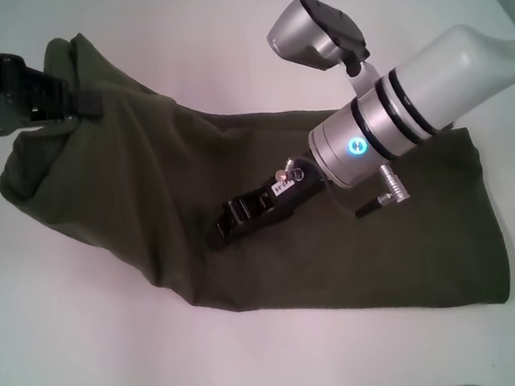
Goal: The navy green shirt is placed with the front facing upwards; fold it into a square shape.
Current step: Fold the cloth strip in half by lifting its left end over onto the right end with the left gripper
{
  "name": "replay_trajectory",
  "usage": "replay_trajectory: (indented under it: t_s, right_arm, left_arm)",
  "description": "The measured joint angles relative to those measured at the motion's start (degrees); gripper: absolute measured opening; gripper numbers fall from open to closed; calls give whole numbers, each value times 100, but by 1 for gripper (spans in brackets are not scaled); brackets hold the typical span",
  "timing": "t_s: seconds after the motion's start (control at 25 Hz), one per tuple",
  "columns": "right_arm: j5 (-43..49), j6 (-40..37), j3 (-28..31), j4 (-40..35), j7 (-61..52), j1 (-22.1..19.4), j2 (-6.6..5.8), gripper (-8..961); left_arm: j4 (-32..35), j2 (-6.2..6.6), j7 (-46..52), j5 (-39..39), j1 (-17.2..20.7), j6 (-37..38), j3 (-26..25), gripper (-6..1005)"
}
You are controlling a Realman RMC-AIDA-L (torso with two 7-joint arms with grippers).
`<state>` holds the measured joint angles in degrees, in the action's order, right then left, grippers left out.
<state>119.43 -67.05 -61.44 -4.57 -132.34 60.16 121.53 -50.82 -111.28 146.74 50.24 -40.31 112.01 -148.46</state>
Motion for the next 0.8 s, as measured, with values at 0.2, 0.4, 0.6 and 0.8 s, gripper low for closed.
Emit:
replay_trajectory:
  t_s: [0.2, 0.4, 0.6, 0.8]
  right_arm:
    - [23, 363, -56, 181, -20, 176, 1, 0]
    - [23, 456, -124, 183, -112, 255, 1, 0]
    - [-79, -67, -76, -199, -106, 107, -50, 0]
    - [-51, -683, -169, -1490, -520, -648, -151, 0]
  left_arm:
    - [-8, 4, 1, 39, 33, 6, 17, 37]
    - [-7, 4, -16, 39, 41, 12, 22, 37]
    - [-7, 4, -28, 39, 41, 15, -3, 37]
    - [-7, 11, -10, 39, 42, 13, -11, 36]
